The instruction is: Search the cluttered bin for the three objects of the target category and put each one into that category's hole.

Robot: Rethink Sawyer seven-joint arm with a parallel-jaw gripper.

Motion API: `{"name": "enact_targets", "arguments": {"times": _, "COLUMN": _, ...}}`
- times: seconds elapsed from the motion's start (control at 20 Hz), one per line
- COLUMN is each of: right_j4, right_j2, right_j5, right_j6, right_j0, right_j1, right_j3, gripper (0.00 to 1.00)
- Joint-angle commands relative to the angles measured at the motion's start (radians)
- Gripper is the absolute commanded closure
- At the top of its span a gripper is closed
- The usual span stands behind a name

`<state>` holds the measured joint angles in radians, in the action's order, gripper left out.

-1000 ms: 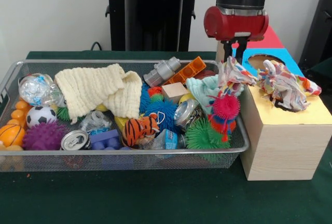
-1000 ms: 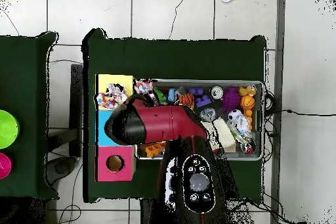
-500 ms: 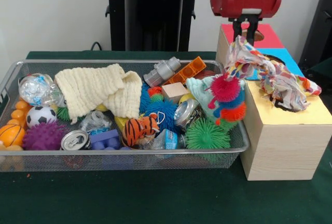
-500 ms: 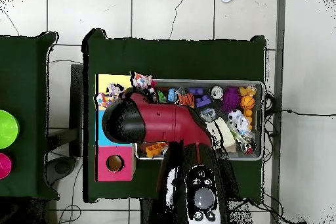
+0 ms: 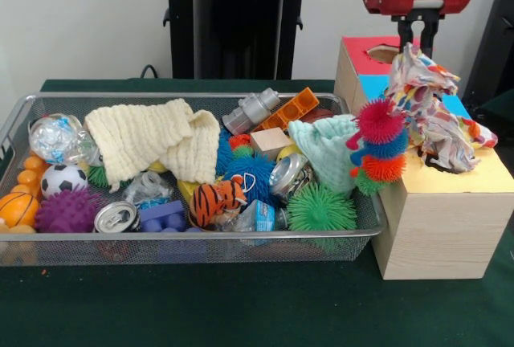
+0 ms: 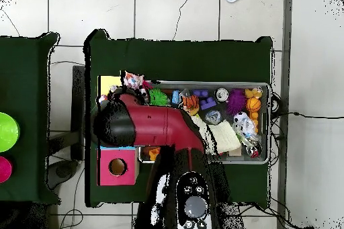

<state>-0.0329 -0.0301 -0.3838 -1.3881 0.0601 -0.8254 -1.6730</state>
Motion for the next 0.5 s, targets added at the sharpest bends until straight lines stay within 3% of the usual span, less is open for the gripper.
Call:
{"name": "enact_targets", "arguments": {"times": 0.05, "right_j4": -0.053, "right_j2": 0.022, "right_j5": -0.072, "right_j6": -0.263, "right_j0": -0.018, "right_j1": 0.058, "right_j3": -0.016, "gripper": 1.00}}
{"name": "enact_targets", "arguments": {"times": 0.5, "right_j4": -0.043, "right_j2": 0.014, "right_j5": -0.011, "right_j6": -0.222, "right_j0": 0.008, "right_j1": 0.070, "right_j3": -0.044, "gripper": 1.00}}
